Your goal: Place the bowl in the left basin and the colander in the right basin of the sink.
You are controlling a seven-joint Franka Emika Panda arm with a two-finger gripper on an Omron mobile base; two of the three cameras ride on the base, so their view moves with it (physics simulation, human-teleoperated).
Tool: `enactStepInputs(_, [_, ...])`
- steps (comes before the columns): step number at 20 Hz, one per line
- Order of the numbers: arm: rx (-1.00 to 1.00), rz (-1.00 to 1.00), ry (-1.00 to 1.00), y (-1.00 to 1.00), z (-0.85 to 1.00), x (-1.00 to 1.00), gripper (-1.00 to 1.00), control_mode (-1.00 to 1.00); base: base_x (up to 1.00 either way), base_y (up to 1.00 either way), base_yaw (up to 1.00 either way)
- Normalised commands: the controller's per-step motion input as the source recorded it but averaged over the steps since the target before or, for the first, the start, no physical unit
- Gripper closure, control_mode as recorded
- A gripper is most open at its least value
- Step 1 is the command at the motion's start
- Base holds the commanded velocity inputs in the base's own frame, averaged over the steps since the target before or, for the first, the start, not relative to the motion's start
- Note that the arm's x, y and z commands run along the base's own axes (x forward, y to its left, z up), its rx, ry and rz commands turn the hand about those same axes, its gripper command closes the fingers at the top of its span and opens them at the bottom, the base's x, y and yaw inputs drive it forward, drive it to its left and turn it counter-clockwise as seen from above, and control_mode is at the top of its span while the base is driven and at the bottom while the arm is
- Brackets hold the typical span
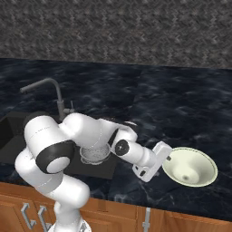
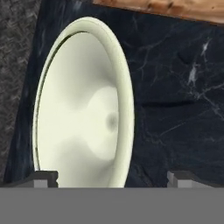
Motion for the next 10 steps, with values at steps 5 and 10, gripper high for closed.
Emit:
enactStepInputs(5, [0.0, 0.0, 0.0, -0.08, -0.26, 0.09, -1.0, -1.0, 0.0, 0.0, 0.0])
enactStepInputs(10, [0.0, 0.0, 0.0, -0.05, -0.23, 0.12, -1.0, -1.0, 0.0, 0.0, 0.0])
